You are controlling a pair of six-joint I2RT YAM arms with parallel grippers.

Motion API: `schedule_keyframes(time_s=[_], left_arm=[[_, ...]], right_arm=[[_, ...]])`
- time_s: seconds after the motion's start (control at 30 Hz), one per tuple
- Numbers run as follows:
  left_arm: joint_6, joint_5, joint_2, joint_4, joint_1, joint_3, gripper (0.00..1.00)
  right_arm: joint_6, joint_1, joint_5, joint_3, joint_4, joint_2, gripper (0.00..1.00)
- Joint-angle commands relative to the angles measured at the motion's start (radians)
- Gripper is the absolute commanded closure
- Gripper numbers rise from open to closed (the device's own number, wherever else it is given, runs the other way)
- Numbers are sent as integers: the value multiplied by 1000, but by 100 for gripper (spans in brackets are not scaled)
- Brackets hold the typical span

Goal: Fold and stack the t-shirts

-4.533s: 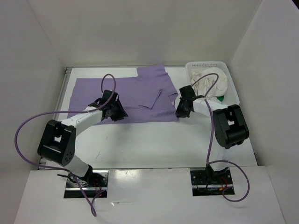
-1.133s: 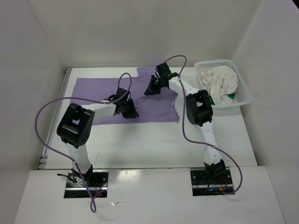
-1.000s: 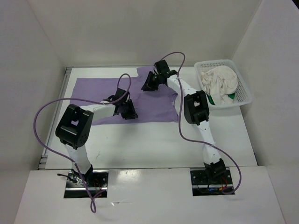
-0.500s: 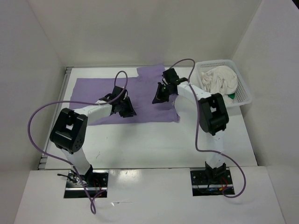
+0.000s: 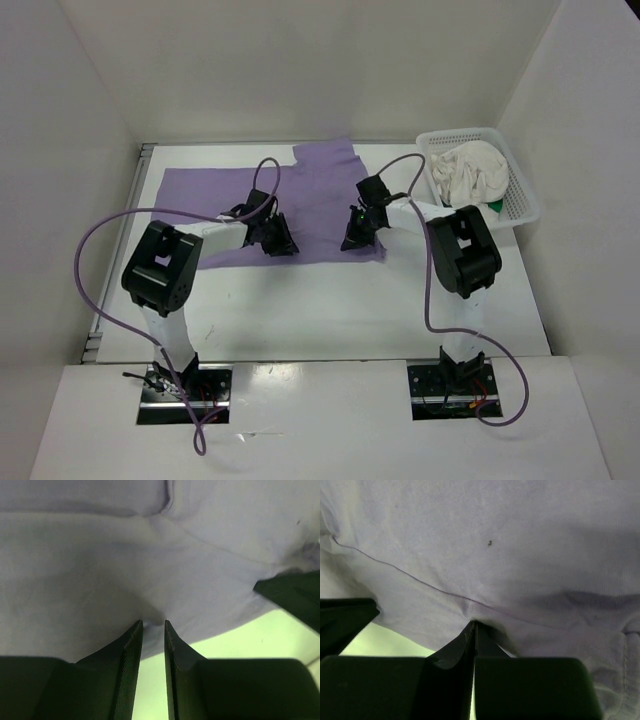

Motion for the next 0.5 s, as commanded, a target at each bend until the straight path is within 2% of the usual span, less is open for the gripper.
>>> schedule_keyframes(time_s=[0.0, 0.1, 0.2, 0.33, 0.47], left_arm=[[-7, 65, -36, -61, -46, -112, 68], [-7, 75, -105, -120, -92, -179, 68], [-7, 98, -171, -130, -92, -244, 66], [2, 87, -238, -203, -92, -235, 64], [14, 159, -263, -255, -92, -175, 61]], right_arm=[[-4, -16, 129, -128, -46, -30, 100], [6, -16, 129, -232, -46, -90, 100], [6, -34, 140, -328, -80, -159, 100], [26, -44, 126, -427, -114, -279, 100], [47, -44, 36, -450, -146, -338, 100]])
